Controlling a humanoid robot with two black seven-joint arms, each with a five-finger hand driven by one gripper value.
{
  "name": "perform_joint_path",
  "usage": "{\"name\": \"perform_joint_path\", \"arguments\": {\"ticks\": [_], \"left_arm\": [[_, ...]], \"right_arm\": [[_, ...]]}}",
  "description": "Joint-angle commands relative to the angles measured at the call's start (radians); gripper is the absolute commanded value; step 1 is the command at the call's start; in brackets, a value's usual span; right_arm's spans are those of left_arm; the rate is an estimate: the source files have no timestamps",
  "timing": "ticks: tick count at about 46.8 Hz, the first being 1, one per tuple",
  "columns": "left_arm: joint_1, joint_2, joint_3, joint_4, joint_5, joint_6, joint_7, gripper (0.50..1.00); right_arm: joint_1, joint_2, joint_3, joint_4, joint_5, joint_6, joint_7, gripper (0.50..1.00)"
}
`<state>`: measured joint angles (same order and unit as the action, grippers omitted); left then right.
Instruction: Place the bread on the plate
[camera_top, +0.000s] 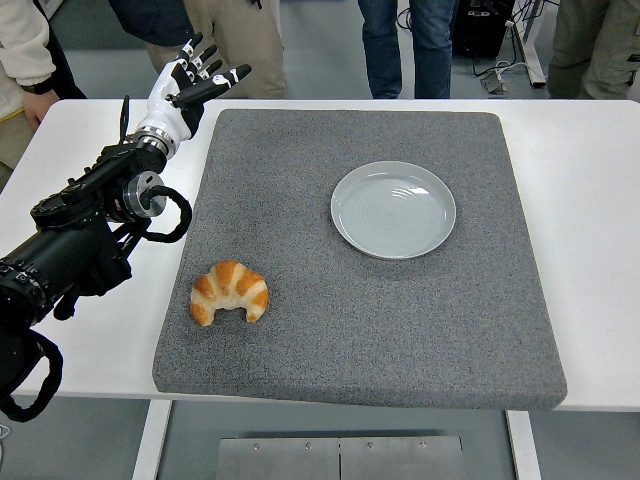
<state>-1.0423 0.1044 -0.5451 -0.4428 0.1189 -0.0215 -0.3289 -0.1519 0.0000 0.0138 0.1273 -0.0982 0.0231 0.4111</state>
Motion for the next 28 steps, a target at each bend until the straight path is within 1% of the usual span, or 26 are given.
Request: {"name": "perform_joint_path", "arguments": {"ticks": [1,4,7,9,11,14,19,26,28], "left_arm": [[0.028,0.047,0.001,-0.097,0.001,0.024,0.002,0.980],[0.054,0.095,0.002,-0.197,0.001,0.044,0.013,0.980],[0.074,0.136,0.002,-0.290,0.002,0.081,0.030,0.980],[0.085,0.161,0.002,-0.336,0.008,0.106,0.042,0.980],[0.091,0.181,0.004,-0.373,0.014,0.118,0.051,0.980],[0.097,0.215,0.002,-0.422,0.015,0.117,0.060,0.980],[0.110,0.277,0.010,-0.520,0.018,0.118,0.060,0.980],[0.094,0.400,0.122,-0.642,0.087,0.118,0.060,0.980],[0.093,0.425,0.137,-0.669,0.111,0.118,0.060,0.980]], "right_arm": [[0.000,0.000,0.000,0.000,0.000,0.000,0.000,1.000],[0.000,0.000,-0.002,0.000,0.000,0.000,0.000,1.000],[0.000,0.000,0.000,0.000,0.000,0.000,0.000,1.000],[0.000,0.000,0.000,0.000,0.000,0.000,0.000,1.000],[0.000,0.000,0.000,0.000,0.000,0.000,0.000,1.000],[0.000,0.000,0.000,0.000,0.000,0.000,0.000,1.000],[0.000,0.000,-0.002,0.000,0.000,0.000,0.000,1.000],[0.000,0.000,-0.002,0.000,0.000,0.000,0.000,1.000],[0.000,0.000,0.000,0.000,0.000,0.000,0.000,1.000]]}}
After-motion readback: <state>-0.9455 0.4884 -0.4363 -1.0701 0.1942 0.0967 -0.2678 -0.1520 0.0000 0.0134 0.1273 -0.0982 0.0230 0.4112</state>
